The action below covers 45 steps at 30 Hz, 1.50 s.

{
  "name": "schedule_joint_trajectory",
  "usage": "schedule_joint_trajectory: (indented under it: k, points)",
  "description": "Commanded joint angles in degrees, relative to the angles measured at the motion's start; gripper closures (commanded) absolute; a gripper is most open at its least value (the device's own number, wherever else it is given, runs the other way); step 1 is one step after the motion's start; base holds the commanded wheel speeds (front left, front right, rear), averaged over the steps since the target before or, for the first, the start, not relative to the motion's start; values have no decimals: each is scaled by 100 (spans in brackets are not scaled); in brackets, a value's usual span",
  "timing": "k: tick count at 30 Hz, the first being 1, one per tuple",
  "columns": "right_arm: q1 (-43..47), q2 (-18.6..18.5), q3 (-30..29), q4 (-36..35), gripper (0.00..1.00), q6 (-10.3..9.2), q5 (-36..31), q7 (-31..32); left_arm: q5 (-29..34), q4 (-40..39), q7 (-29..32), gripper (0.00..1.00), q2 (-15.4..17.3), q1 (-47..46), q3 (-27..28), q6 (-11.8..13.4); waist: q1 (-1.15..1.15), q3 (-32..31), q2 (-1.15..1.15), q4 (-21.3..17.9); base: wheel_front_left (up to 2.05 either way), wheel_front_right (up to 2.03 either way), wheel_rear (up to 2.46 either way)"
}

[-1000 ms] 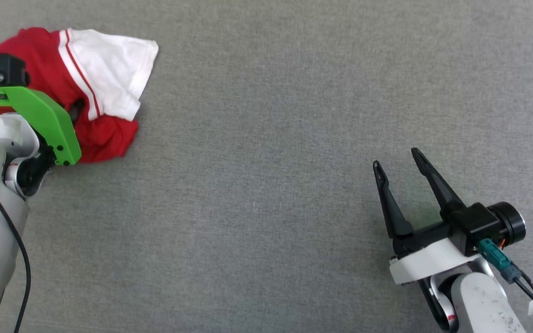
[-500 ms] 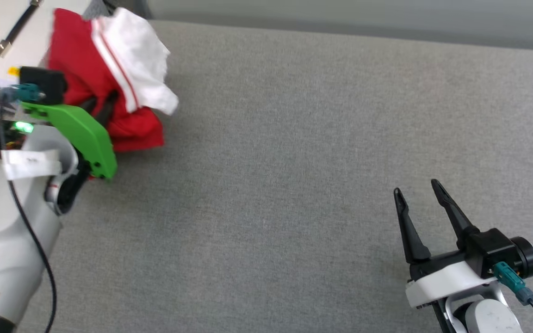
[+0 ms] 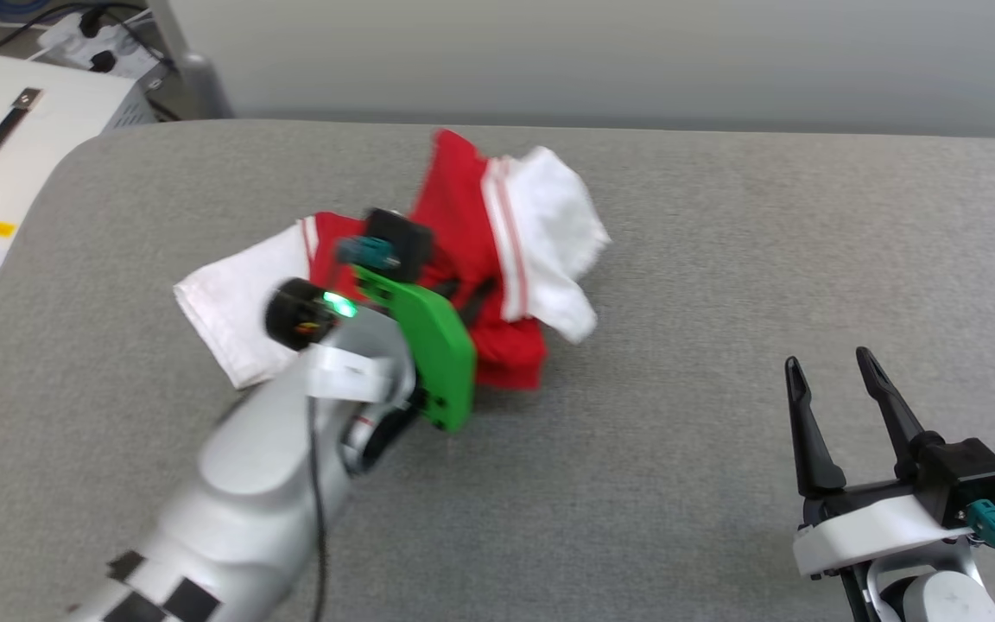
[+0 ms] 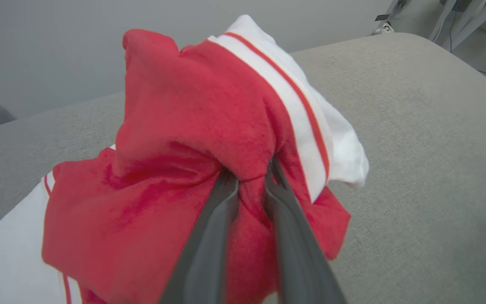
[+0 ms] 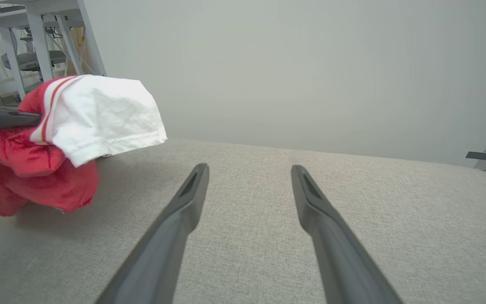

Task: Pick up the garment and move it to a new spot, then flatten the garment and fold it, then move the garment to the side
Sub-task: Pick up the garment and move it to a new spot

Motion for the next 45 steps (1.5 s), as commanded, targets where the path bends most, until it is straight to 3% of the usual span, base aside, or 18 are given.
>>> schedule_joint_trajectory:
  k: [1,7,14,16,25,35,40,45]
  points:
    - [50,-6,-37,-29,0,-4,-28,-27,97,5,22,100,-191,92,-124,64,0,-14,0,-303,0,0,0]
    - [-5,-5,-188,-80,0,-4,5,-27,168,407,-73,100,-1024,117,-422,295,0,103,0,-764,0,0,0]
    - [-31,-4,-74,-60,0,-4,62,-27,153,1073,-413,100,-1374,-24,-661,634,0,255,0,-1202,0,0,0]
    - [-45,-4,-40,-54,0,-4,90,-27,169,1244,-498,0,-1388,-64,-823,706,0,297,0,-1269,0,0,0]
    - [-42,-4,36,39,0,-4,161,-27,-205,1449,-907,0,-1394,-203,-1387,826,0,287,0,-1076,0,0,0]
    - [106,-4,-193,127,0,-4,59,-27,-280,1673,-2094,0,-1330,-469,-1235,828,0,-178,0,-345,0,0,0]
    - [232,-4,-331,100,0,-4,55,-27,-226,1307,-2402,0,-840,-196,-806,746,0,-387,0,-102,0,0,0]
    - [406,-4,-401,61,0,-4,33,-27,273,32,-2417,0,-147,638,78,877,0,-541,0,54,0,0,0]
